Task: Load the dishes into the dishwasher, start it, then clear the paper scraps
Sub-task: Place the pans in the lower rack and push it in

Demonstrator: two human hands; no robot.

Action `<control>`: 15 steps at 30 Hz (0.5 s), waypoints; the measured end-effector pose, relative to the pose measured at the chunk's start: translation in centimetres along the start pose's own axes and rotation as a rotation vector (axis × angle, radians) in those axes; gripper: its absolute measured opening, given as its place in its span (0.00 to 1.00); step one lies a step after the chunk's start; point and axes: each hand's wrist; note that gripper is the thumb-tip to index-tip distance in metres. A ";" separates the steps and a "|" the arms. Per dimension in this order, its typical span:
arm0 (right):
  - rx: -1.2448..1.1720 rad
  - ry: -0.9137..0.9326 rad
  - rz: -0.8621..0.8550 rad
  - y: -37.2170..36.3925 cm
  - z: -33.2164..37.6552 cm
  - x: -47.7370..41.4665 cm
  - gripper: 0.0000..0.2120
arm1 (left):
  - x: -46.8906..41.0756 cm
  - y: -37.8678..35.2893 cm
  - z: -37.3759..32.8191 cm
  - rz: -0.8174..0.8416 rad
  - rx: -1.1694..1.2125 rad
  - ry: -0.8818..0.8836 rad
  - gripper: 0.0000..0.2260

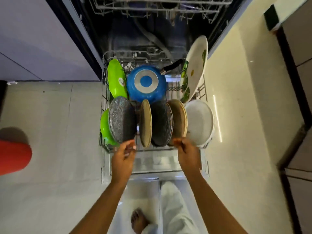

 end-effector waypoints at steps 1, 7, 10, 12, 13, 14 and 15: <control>-0.077 -0.124 -0.010 0.0 -1.9 1.9 0.17 | 1.3 0.4 1.7 -0.028 -0.007 0.145 0.07; -0.648 -1.030 -0.066 -2.5 -10.0 4.0 0.10 | 1.0 -0.7 7.9 -0.047 0.430 0.952 0.12; -0.841 -1.128 -0.111 -3.9 -10.7 2.5 0.13 | -0.9 -2.7 8.9 -0.106 0.672 1.007 0.27; -0.948 -1.140 -0.155 -4.4 -10.6 1.2 0.23 | -1.7 -3.9 8.7 -0.137 0.770 1.032 0.31; -0.985 -1.151 -0.173 -4.5 -10.5 0.5 0.27 | -1.9 -4.3 8.3 -0.150 0.807 1.040 0.32; -1.017 -1.161 -0.187 -4.5 -10.4 -0.1 0.30 | -2.0 -4.7 7.9 -0.158 0.842 1.043 0.33; -1.054 -1.164 -0.197 -4.6 -10.1 -0.7 0.31 | -2.1 -5.1 7.4 -0.169 0.877 1.048 0.35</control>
Point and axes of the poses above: each hand's wrist, its own x-axis away from the middle knuckle, its own y-axis out of the back of the hand, z = x × y, and after that the axes turned 12 degrees about -z, right-handed
